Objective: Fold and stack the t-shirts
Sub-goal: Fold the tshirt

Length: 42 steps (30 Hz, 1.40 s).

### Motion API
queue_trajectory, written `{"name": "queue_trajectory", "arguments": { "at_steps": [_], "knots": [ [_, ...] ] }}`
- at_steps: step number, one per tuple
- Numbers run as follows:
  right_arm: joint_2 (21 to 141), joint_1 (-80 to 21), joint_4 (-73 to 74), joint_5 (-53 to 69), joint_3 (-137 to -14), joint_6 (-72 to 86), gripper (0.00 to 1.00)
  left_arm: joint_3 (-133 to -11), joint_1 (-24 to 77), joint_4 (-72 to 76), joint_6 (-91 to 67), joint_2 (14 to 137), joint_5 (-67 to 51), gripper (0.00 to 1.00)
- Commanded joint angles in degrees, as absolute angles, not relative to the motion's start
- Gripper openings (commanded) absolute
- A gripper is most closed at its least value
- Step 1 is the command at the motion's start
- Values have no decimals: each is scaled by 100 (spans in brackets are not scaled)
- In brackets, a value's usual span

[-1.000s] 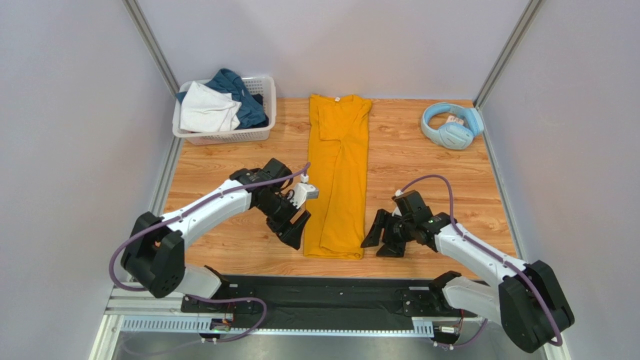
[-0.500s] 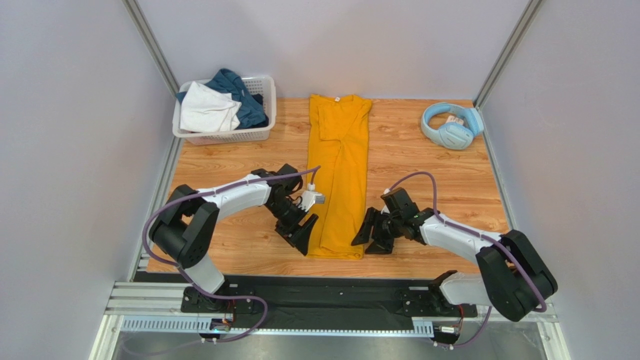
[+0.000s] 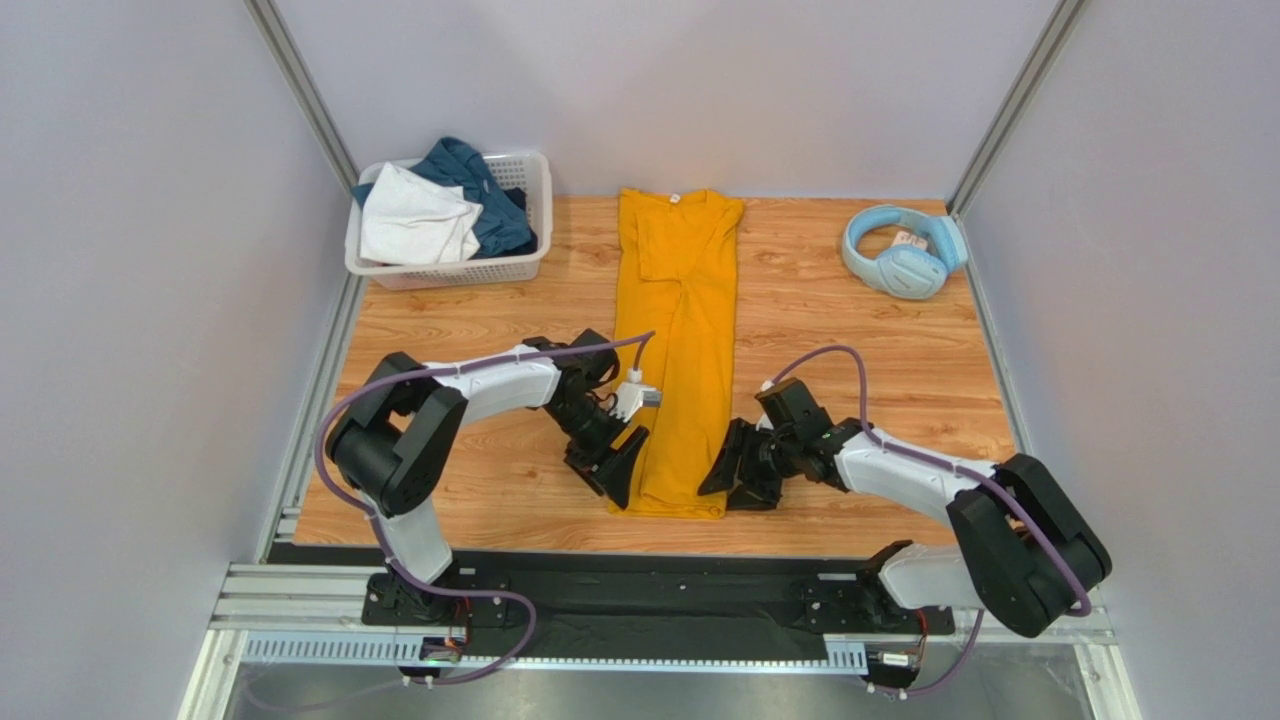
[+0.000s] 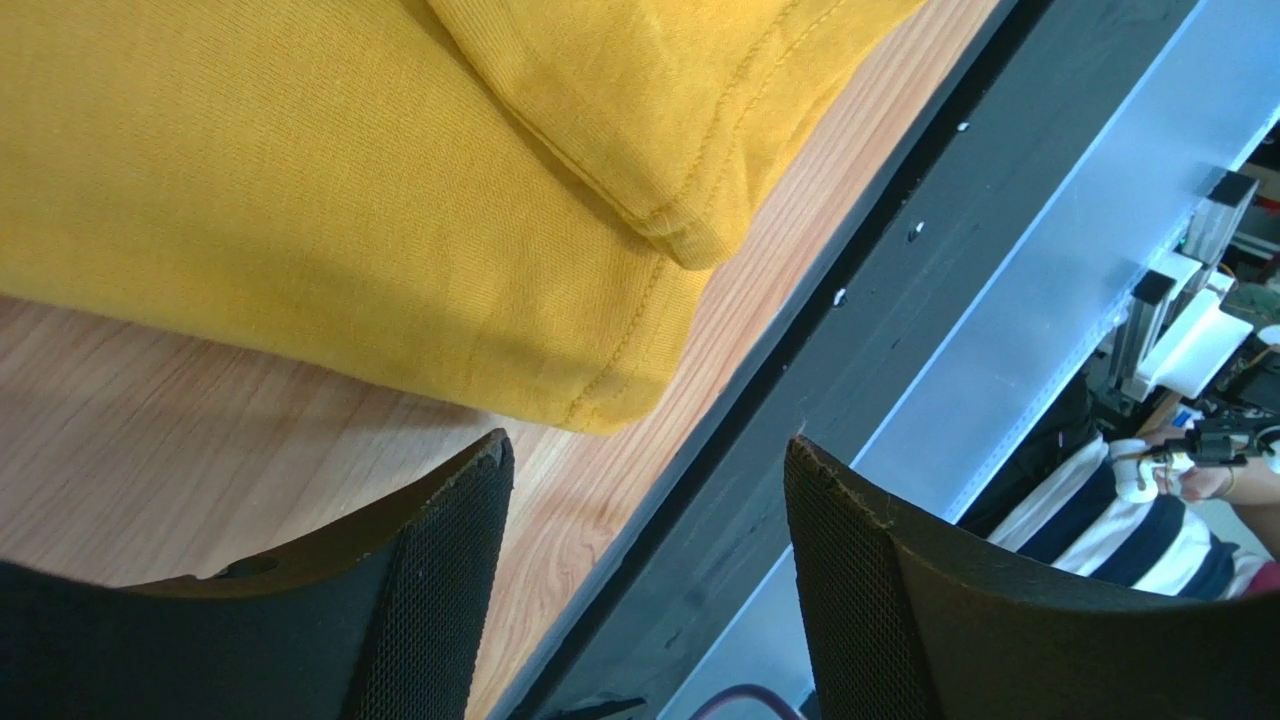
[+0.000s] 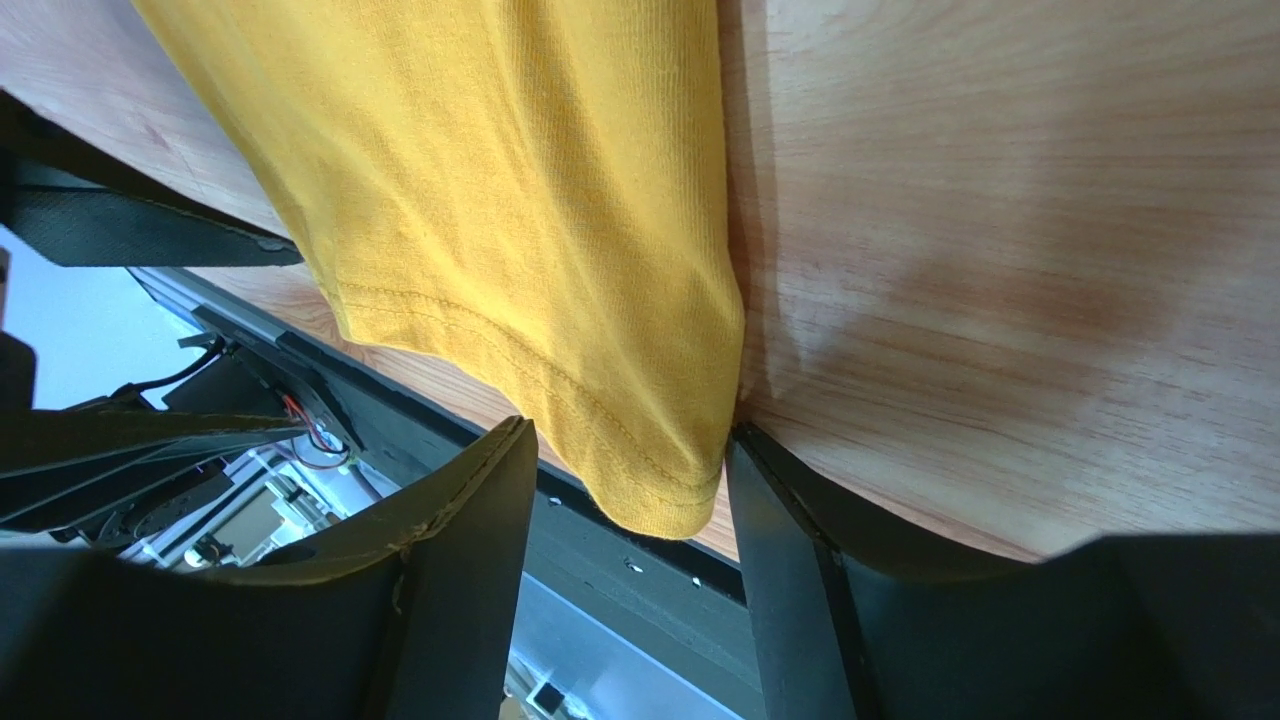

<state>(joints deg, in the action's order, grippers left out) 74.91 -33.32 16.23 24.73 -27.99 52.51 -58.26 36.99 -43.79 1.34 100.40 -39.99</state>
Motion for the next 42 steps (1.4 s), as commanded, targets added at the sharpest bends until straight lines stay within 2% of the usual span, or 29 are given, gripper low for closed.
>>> {"name": "queue_trajectory", "arguments": {
  "at_steps": [1,14,15,16,19,22,30,35,38,39,41,42],
  "knots": [
    [7444,-3427,1476,2452,-2698,5361,55,-5871,3771,-4315,97,10116,-3894,73],
    [7506,-3463,1503,2487,-2777,5335,54,-5862,3990,-4192,35,10318,-3489,71],
    [7515,-3463,1512,2496,-2777,5335,52,-5941,4008,-4236,44,10440,-3515,67],
    [7515,-3472,1512,2496,-2769,5344,52,-5994,4051,-4254,53,10494,-3542,58],
    [7480,-3498,1512,2505,-2716,5379,50,-6170,4069,-4351,105,10713,-3560,50],
    [7444,-3507,1503,2505,-2637,5388,50,-6179,4069,-4351,106,10749,-3524,54],
    [7725,-3542,1354,2575,-2821,5388,45,-6126,4069,-4333,105,10653,-3481,55],
    [7717,-3551,1353,2566,-2786,5405,35,-6248,4069,-4429,175,10643,-3428,39],
    [7629,-3551,1432,2540,-2795,5405,29,-6441,4069,-4587,263,10626,-3393,21],
    [7542,-3551,1467,2531,-2821,5405,27,-6468,4069,-4623,290,10600,-3375,9],
    [7471,-3551,1634,2496,-2874,5353,26,-6547,4061,-4693,334,10469,-3340,0],
    [7427,-3551,1687,2487,-2935,5326,24,-6557,4061,-4719,404,10407,-3305,0]
  ]
}}
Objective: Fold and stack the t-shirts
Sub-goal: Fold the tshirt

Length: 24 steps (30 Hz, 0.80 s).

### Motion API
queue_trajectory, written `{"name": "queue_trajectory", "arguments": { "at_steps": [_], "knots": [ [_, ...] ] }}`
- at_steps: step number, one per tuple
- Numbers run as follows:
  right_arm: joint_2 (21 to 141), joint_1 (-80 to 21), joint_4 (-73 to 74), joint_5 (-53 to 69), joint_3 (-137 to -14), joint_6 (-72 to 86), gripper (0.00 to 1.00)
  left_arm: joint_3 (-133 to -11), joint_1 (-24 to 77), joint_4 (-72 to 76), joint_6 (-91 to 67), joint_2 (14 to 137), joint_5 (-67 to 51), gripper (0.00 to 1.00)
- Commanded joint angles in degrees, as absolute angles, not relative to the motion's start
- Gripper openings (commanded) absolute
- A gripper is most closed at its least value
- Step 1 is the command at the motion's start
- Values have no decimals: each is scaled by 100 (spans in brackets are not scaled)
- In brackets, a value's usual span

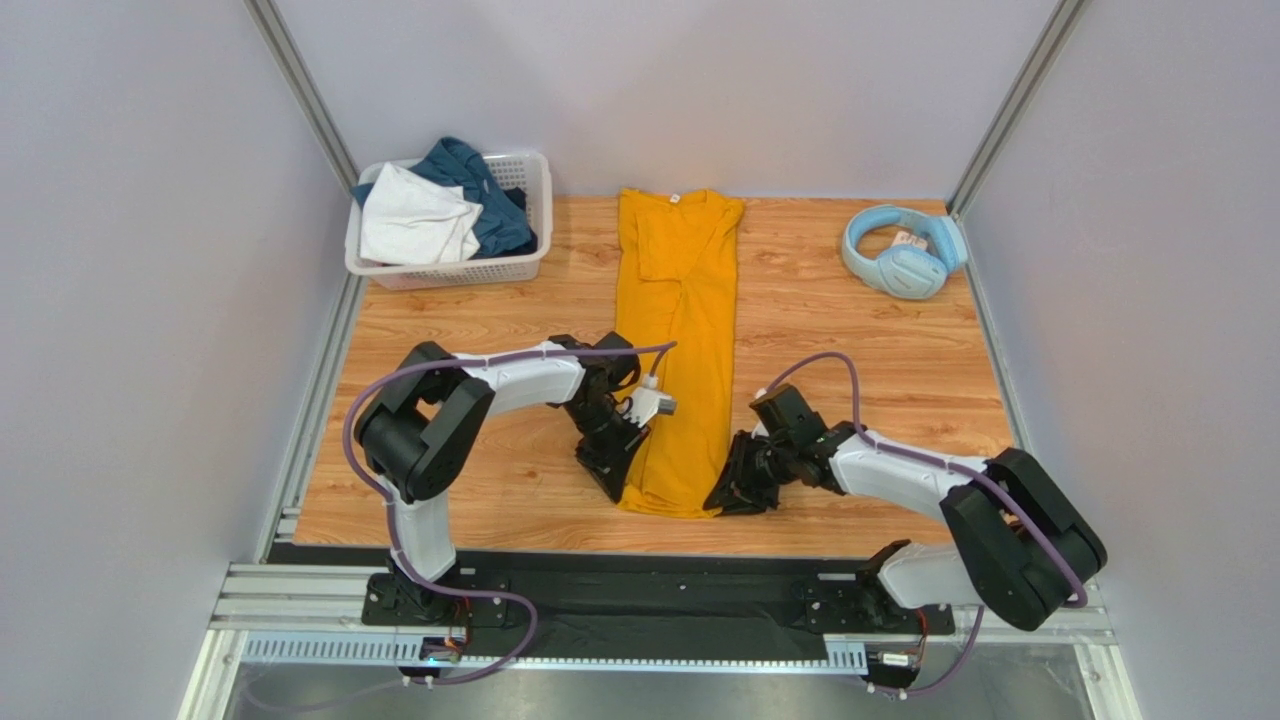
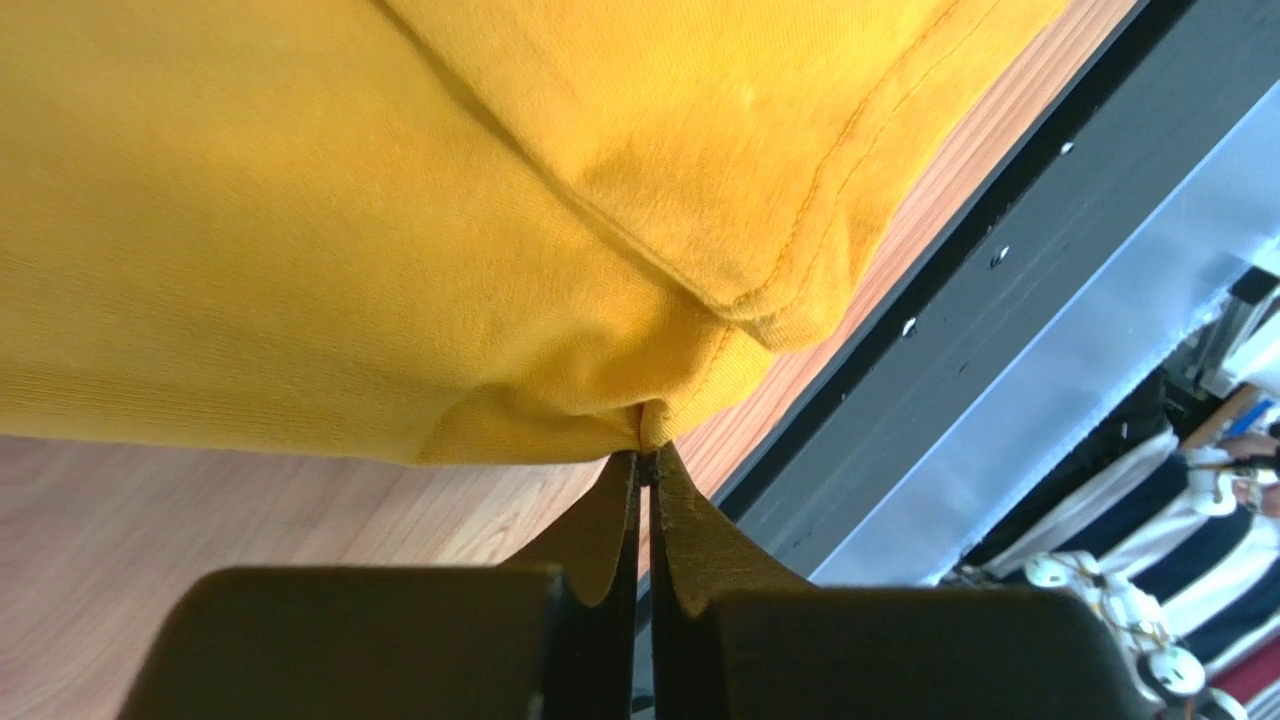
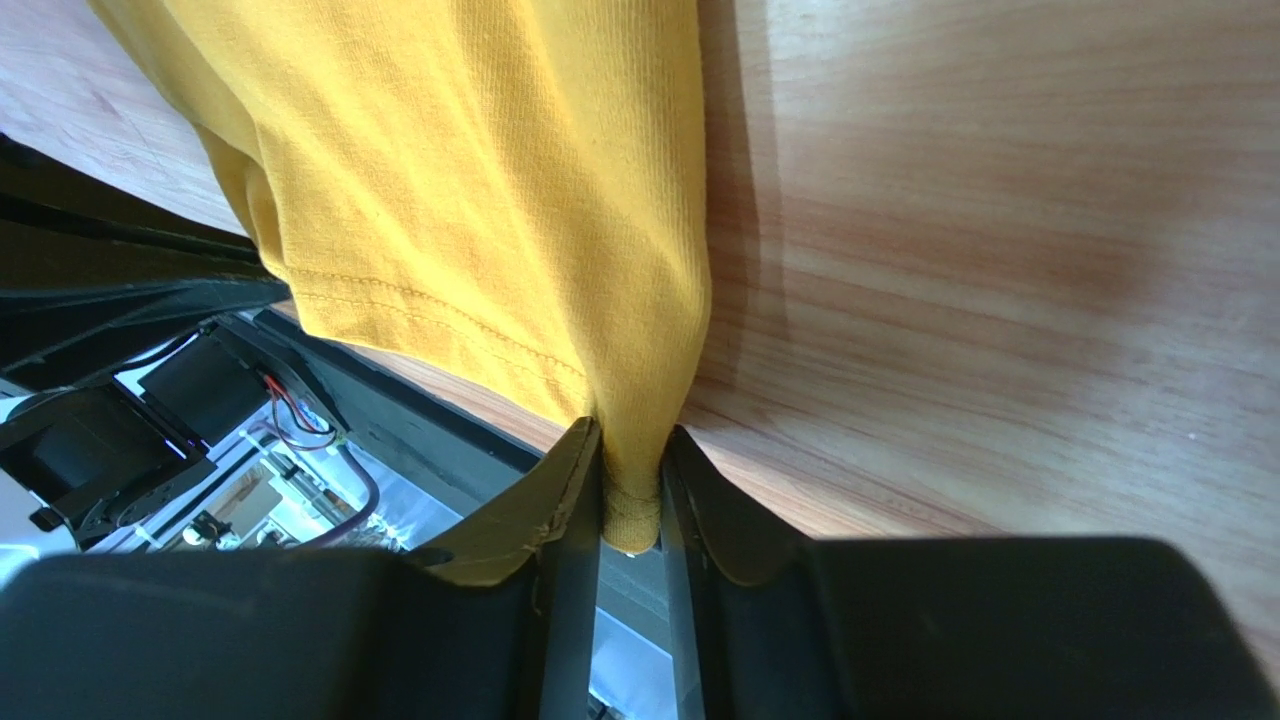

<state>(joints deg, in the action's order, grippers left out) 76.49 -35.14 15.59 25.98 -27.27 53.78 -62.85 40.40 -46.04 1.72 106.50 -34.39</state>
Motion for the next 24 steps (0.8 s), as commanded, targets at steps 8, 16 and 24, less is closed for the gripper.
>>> {"name": "queue_trajectory", "arguments": {
  "at_steps": [8,16,24],
  "knots": [
    [6804,-3560,2416,2452,-3243,5212,21,-6557,4061,-5088,755,9765,-3498,0],
    [6012,-3630,3093,2382,-3173,5308,22,-6452,4069,-5739,1177,9291,-4305,2],
    [5415,-3876,3603,2355,-3076,5510,22,-6284,4324,-6407,1617,9141,-4746,2]
  ]
}}
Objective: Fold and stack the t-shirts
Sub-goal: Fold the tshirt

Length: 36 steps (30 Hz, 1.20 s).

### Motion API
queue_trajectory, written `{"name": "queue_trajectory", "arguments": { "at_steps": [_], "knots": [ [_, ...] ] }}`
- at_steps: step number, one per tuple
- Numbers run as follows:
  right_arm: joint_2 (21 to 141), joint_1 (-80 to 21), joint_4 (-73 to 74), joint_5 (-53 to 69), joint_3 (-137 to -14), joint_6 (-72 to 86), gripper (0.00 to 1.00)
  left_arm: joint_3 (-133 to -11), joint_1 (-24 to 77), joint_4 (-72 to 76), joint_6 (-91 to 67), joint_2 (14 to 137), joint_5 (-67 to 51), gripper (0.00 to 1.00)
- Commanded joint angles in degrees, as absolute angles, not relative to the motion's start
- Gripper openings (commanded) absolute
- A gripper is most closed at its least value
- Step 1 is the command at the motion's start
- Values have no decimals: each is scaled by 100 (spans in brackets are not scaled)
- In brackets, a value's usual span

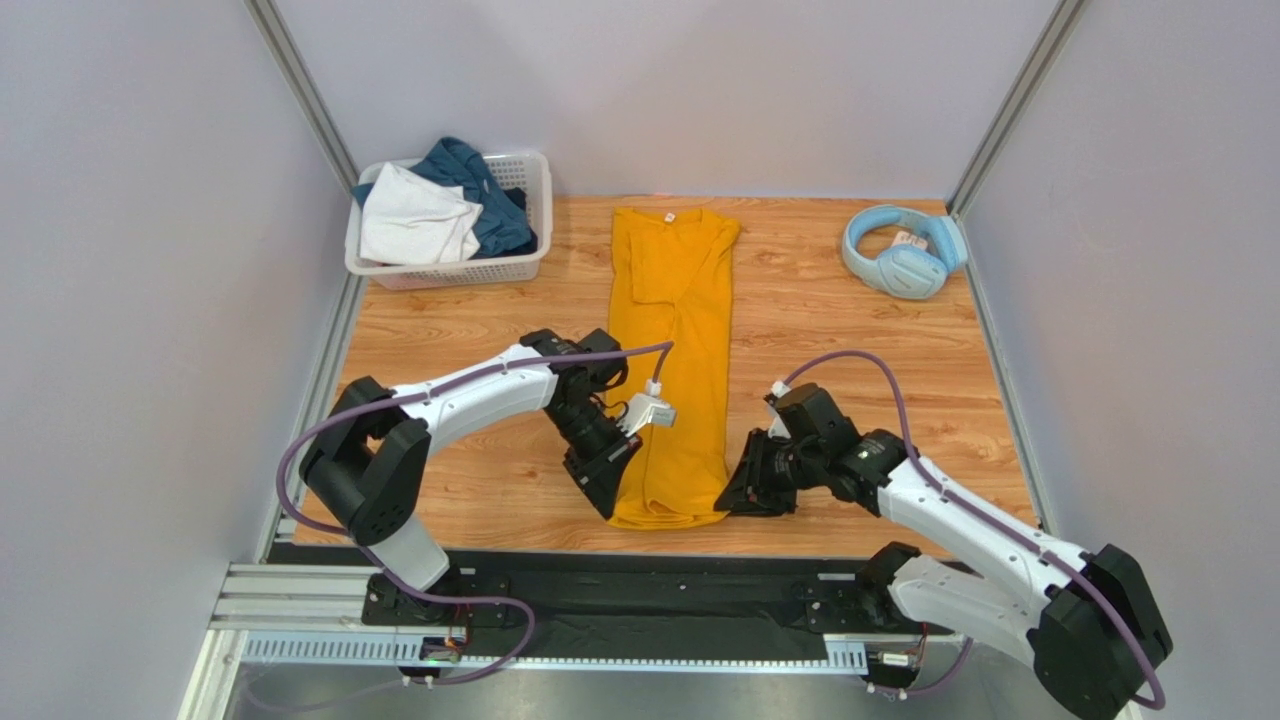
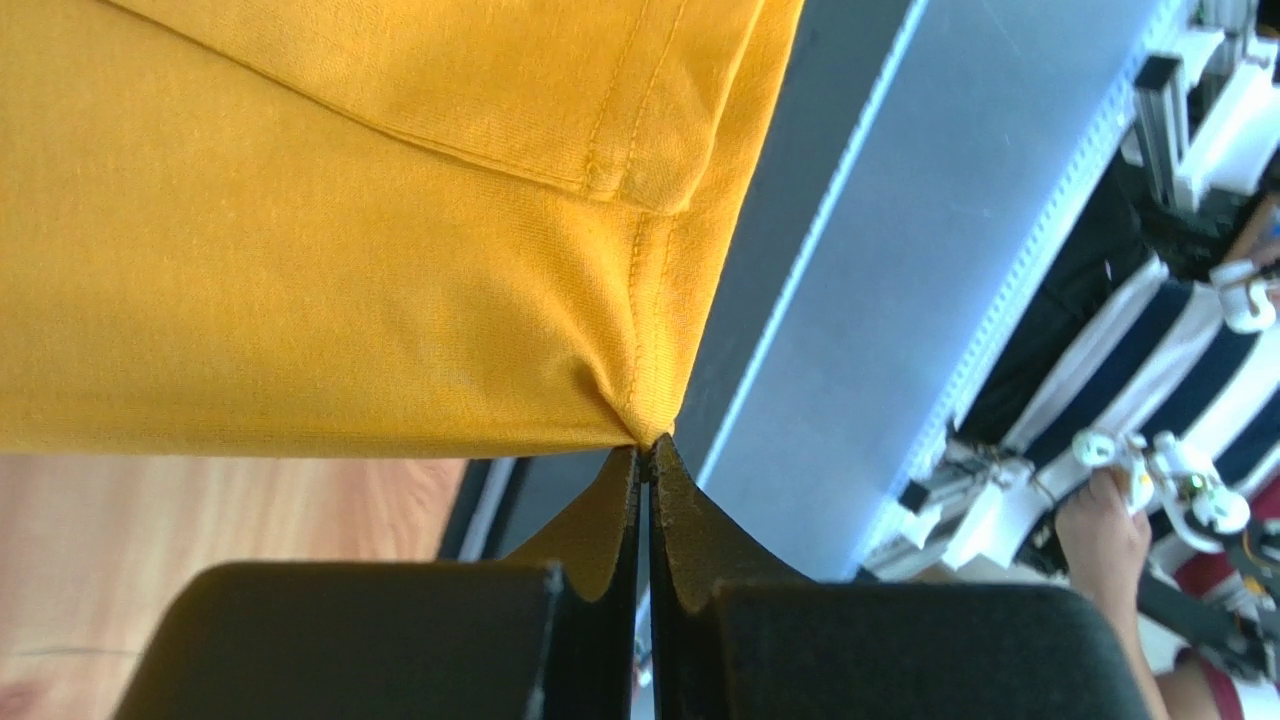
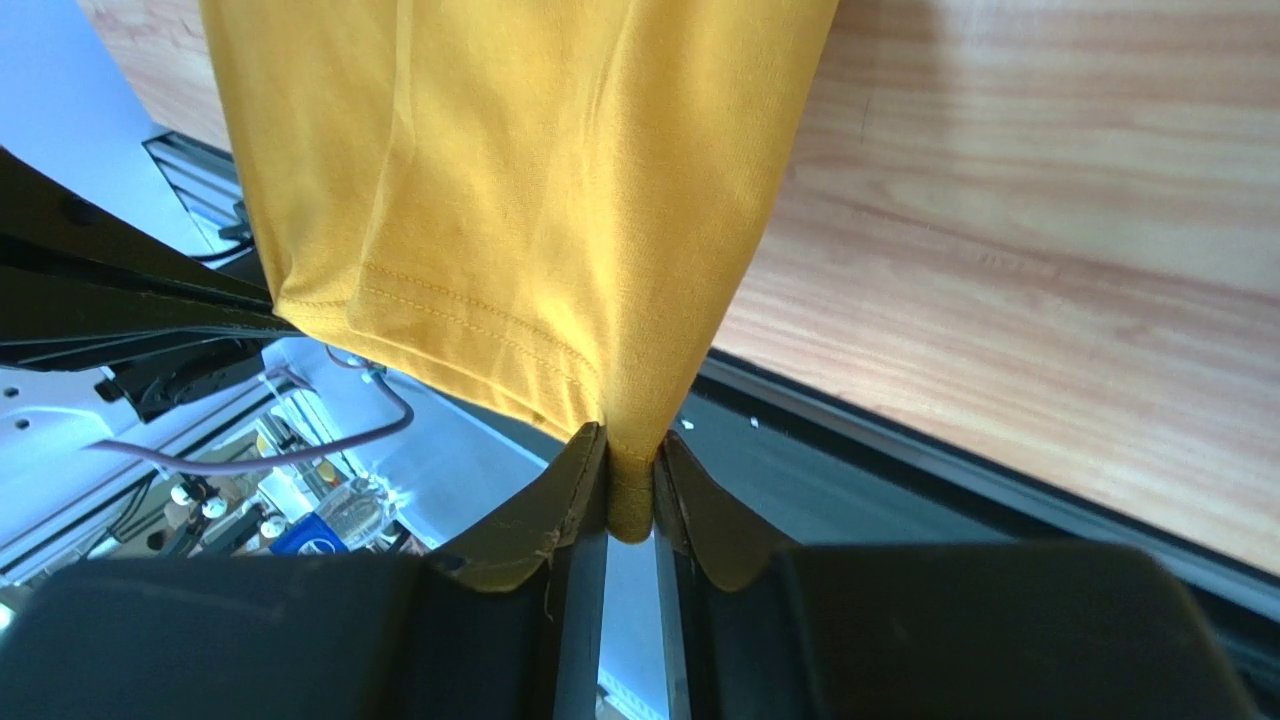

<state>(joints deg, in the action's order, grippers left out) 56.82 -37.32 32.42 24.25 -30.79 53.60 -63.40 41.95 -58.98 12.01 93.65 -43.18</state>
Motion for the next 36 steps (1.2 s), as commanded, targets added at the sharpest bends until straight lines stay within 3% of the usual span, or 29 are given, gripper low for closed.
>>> {"name": "queue_trajectory", "arguments": {
  "at_steps": [1,8,14,21,36],
  "knots": [
    [5310,-3902,3638,2347,-3085,5563,22,-6293,4376,-6433,1643,9097,-4807,2],
    [5080,-4078,4078,2146,-3514,5581,22,-6468,4553,-6609,1696,9166,-4782,1],
    [5835,-4026,4236,1890,-4384,5072,22,-7135,4439,-6759,1670,9255,-4379,0],
    [6556,-3526,4412,1802,-5466,4421,22,-7813,3894,-6794,1556,9334,-4131,0],
    [7513,-2531,4193,2118,-6275,3938,21,-8024,3111,-6434,1442,9650,-3832,0]
  ]
}}
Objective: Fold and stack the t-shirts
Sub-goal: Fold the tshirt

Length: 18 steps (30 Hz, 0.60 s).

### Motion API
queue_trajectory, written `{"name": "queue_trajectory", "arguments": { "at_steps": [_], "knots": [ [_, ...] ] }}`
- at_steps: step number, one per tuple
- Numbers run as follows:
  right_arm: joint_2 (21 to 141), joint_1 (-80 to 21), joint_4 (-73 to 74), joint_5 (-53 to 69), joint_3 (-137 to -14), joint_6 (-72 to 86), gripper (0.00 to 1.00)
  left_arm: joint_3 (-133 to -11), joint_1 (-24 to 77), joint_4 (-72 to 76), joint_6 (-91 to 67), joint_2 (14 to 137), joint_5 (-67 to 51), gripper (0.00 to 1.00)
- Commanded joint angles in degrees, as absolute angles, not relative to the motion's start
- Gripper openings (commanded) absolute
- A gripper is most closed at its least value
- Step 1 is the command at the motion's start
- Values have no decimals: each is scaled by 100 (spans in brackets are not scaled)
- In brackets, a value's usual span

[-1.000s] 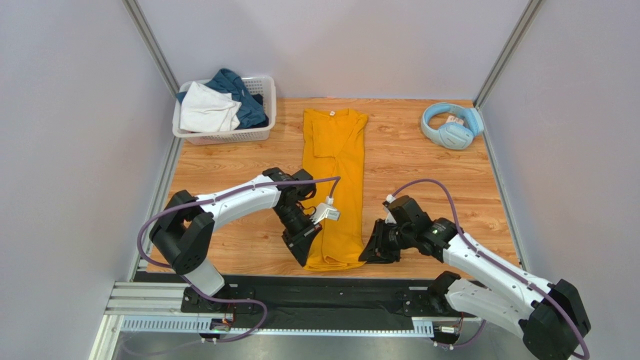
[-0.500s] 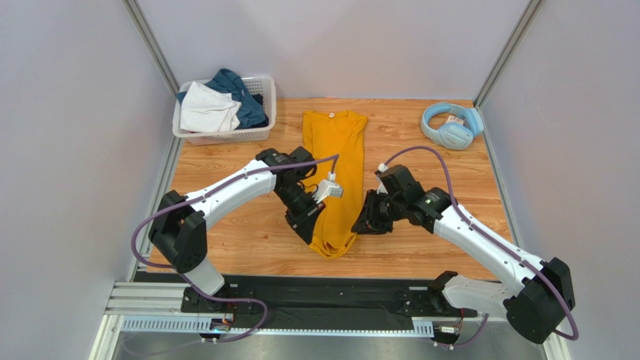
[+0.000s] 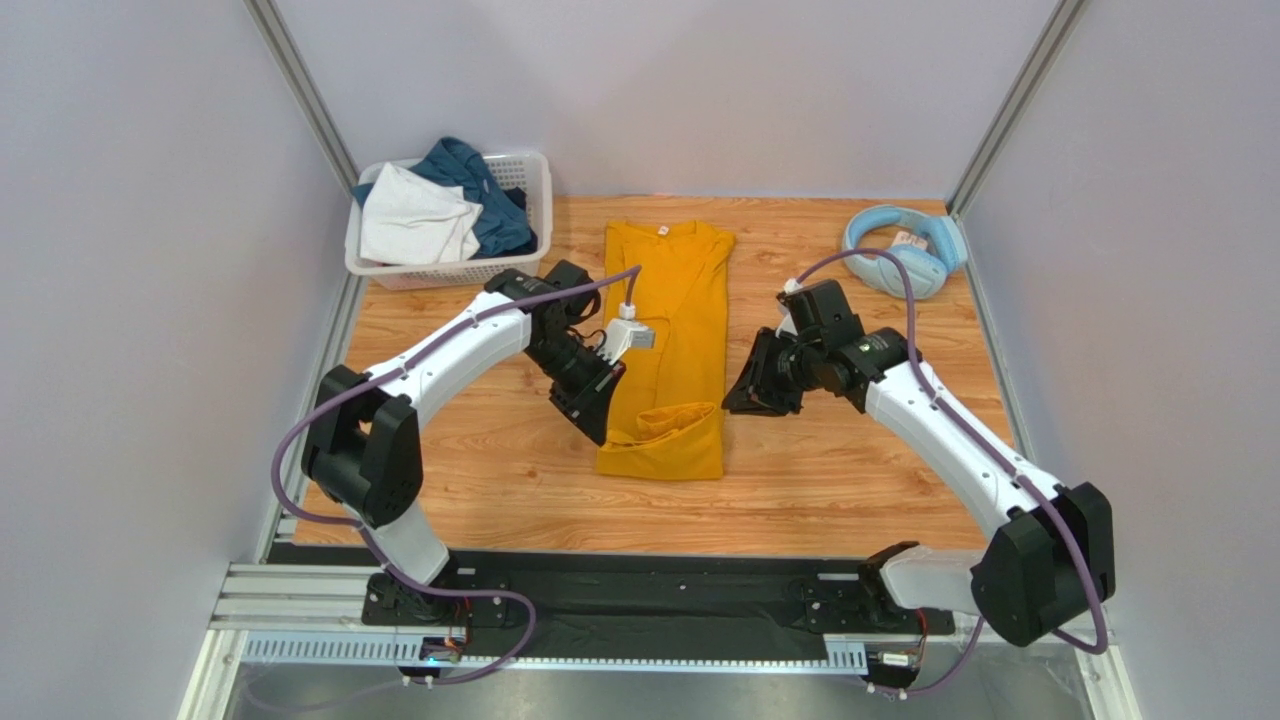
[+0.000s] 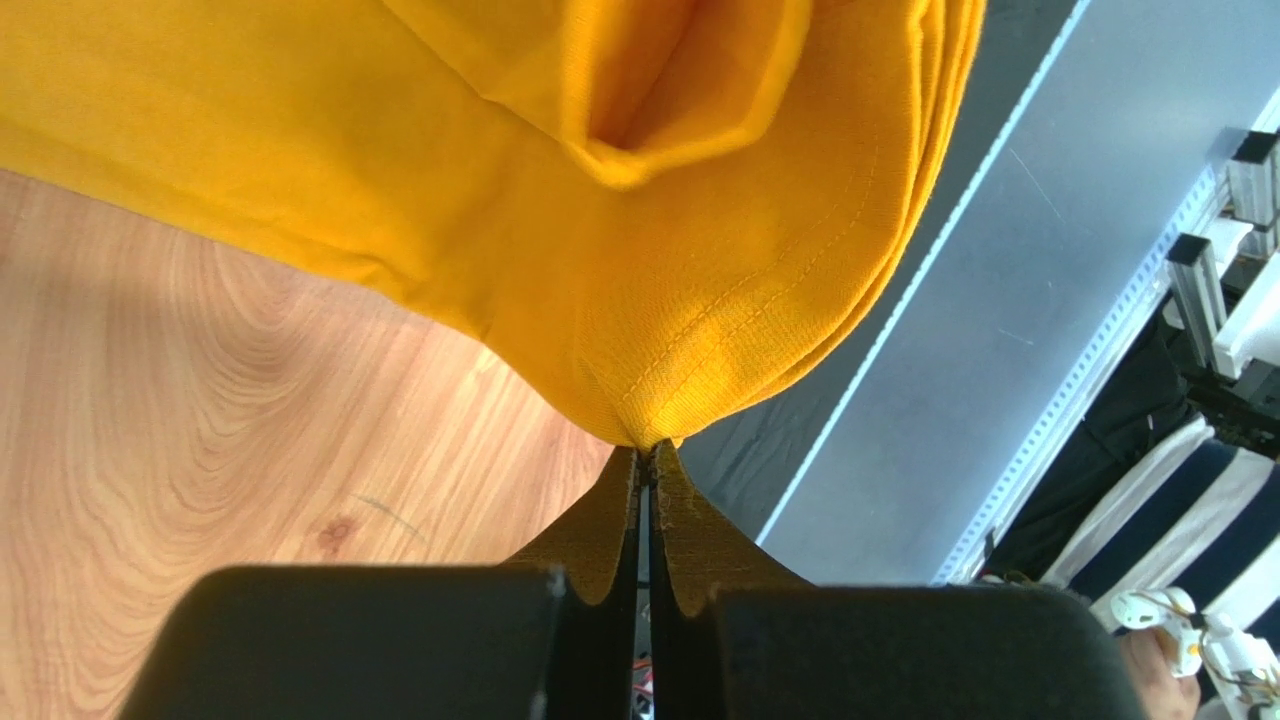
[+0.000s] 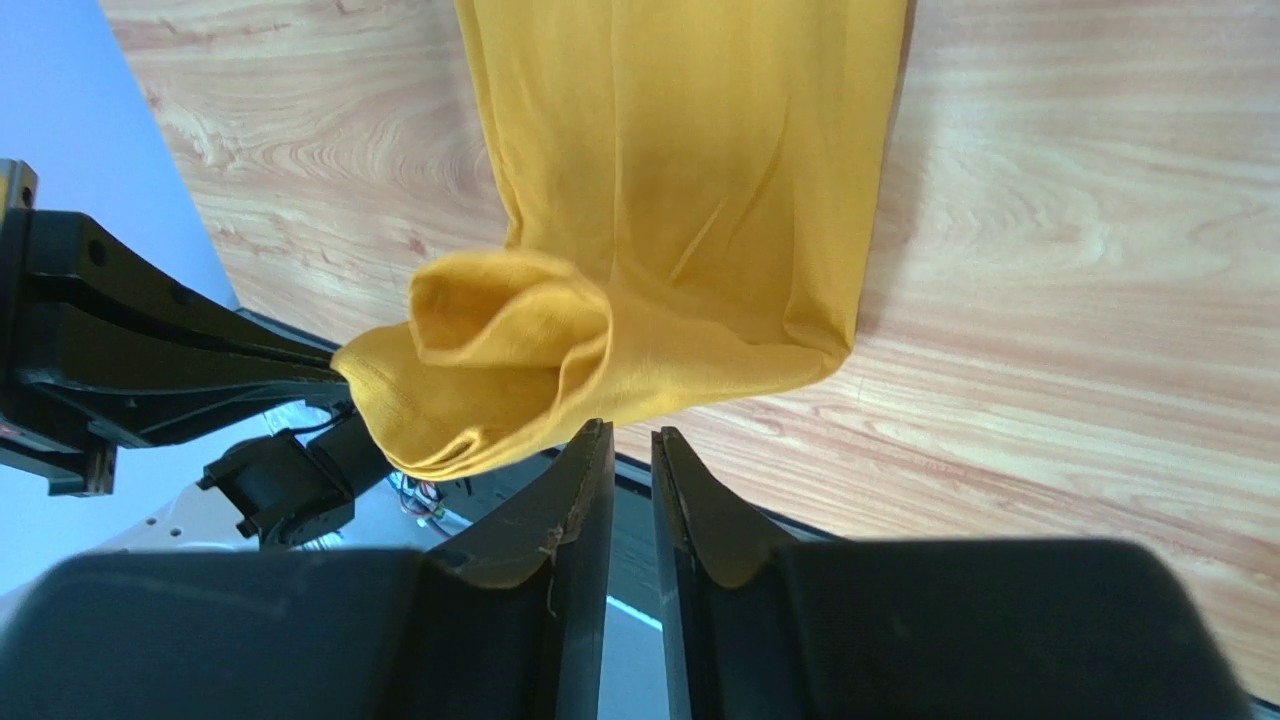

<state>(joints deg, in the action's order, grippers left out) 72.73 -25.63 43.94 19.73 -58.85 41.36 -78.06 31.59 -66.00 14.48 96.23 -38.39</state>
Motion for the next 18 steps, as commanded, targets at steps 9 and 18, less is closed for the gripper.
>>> {"name": "queue_trajectory", "arguments": {
  "at_steps": [9,18],
  "knots": [
    [7743,-2531,3964,2268,-6241,3929,27,-8226,3041,-6293,1362,9835,-3841,0],
    [8349,-2426,2834,2776,-5678,3726,70,-8174,3041,-6258,1319,9870,-3937,0]
  ]
}}
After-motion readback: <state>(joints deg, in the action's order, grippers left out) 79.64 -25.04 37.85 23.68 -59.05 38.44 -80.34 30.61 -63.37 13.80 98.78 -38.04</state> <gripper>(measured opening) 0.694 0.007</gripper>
